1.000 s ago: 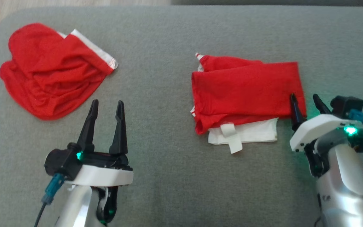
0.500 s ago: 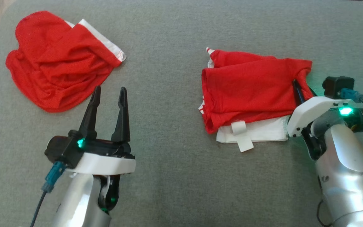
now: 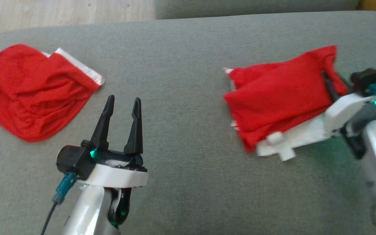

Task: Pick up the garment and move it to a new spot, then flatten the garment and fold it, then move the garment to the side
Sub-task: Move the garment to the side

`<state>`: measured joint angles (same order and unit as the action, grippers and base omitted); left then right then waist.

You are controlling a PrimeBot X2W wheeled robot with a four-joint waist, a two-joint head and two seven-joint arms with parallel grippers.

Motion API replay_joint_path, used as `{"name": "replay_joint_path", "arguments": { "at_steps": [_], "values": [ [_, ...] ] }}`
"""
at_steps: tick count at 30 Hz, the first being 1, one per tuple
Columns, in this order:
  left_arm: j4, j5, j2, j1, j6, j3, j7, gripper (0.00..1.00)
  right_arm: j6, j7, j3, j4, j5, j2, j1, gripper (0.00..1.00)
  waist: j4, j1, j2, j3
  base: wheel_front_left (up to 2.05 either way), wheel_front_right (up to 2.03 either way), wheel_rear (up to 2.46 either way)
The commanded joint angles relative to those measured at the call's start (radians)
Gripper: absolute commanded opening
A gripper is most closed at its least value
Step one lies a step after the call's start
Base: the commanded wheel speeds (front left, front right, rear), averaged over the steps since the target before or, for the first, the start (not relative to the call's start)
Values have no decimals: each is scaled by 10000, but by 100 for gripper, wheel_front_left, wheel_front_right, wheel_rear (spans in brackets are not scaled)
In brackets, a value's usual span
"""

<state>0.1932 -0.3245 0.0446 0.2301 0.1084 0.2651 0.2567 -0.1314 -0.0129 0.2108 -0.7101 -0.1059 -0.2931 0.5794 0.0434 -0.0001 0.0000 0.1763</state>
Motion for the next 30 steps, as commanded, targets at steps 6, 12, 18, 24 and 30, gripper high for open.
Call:
{"name": "replay_joint_path", "arguments": {
  "at_steps": [6, 12, 18, 24, 30],
  "values": [
    [-557, -64, 56, 303, -137, -125, 51, 100, 7, 484, 481, 847, -561, -2259, -150, 0, -254, 1, 0, 248, 0, 0, 0],
    [-651, -45, 56, 639, -76, -129, 51, 100, 7, 419, 144, 641, -650, -4157, -262, 0, -34, 1, 0, 933, 0, 0, 0],
    [-668, -36, 56, 919, -1, -299, 51, 100, 7, 163, -573, 336, -700, -4909, -82, 0, 128, 1, 0, 1445, 0, 0, 0],
    [-650, -27, 56, 1036, 51, -353, 51, 100, 7, 236, -1219, 622, -395, -4683, -150, 0, 156, 1, 0, 1582, 0, 0, 0],
    [-602, -6, 56, 1003, 79, -411, 51, 100, 7, 377, -1720, 930, -219, -4355, -310, 0, 95, 1, 0, 1477, 0, 0, 0]
  ]
}}
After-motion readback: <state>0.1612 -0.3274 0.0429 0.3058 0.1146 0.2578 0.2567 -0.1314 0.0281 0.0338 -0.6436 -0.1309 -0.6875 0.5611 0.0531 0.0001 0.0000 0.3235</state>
